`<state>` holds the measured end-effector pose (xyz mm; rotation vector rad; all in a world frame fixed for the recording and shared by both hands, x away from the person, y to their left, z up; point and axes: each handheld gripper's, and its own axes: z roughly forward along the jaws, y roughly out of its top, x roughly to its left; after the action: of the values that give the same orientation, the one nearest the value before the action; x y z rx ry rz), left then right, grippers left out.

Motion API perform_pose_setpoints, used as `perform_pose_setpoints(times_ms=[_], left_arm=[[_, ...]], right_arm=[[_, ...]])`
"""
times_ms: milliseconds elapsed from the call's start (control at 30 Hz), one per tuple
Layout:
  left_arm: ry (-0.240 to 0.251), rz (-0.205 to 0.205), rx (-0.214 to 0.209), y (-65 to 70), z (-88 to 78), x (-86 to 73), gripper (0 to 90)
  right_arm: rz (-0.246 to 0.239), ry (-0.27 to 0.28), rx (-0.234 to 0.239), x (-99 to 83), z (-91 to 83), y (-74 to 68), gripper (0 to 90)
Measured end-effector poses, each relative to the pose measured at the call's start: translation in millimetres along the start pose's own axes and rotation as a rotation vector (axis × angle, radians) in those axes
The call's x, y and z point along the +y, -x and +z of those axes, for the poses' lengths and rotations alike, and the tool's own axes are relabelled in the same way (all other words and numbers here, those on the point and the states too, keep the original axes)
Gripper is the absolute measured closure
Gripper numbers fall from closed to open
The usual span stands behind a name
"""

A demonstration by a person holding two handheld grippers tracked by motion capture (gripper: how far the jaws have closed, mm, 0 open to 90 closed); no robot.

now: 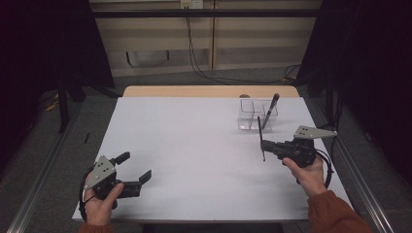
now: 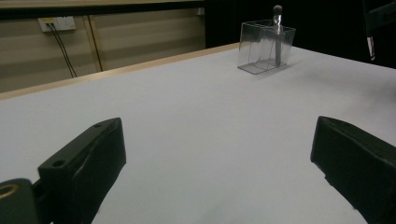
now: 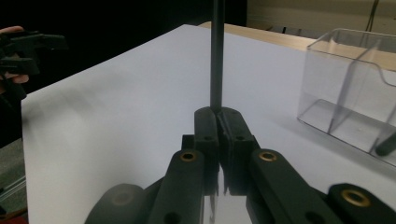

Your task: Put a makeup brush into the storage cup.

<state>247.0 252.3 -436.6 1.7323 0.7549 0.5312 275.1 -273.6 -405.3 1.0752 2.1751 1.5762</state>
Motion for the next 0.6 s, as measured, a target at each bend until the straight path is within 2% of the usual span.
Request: perform_pose_setpoints(times_ms=[167, 600], left_arm=[[-0.004, -0.002, 0.001, 0.1, 0.4, -0.1, 3.3], [-0.003, -0.001, -0.002, -0.4, 0.1, -0.6, 2.9]], right_arm=[[-0.012, -0.009, 0.05, 3.8, 9.7, -6.5, 86.8], [-0.058, -0.057, 0.141, 13.7, 37.4, -24.0, 86.7]])
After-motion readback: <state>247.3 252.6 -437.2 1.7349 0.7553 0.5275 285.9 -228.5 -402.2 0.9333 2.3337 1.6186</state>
